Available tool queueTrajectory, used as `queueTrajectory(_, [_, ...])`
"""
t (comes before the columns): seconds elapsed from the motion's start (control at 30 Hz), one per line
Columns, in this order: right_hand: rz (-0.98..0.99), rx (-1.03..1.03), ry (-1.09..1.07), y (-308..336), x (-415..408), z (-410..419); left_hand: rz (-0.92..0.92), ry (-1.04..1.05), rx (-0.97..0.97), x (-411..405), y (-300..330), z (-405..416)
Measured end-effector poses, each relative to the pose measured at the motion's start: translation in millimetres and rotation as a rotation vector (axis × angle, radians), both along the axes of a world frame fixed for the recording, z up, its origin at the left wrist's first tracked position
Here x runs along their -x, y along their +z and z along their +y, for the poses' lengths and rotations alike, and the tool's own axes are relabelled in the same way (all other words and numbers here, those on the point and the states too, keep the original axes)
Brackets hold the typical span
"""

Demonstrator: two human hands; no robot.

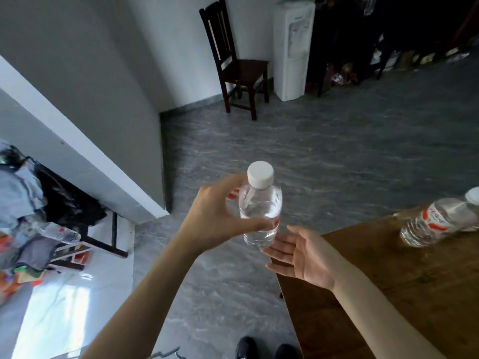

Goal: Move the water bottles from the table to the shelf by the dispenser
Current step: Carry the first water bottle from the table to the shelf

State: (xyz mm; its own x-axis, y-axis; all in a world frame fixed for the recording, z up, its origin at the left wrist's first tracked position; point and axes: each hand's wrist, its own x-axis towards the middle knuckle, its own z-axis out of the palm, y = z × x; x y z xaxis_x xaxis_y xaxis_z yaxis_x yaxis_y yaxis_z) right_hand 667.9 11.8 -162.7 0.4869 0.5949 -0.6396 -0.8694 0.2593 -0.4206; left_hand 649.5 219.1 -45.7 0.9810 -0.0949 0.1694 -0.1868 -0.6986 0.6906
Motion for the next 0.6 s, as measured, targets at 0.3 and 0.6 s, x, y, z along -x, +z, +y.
queueTrajectory(0.3, [-0.059, 0.002, 0.126, 26.4, -25.7, 54.6, -0.047, 0.116, 0.11, -9.7, 18.0, 52.4])
queueTrajectory(0.6, [-0.115, 0.027, 0.118, 54.1, -74.1, 141.0, -0.047, 0.18, 0.24, -55.6, 36.8, 136.6])
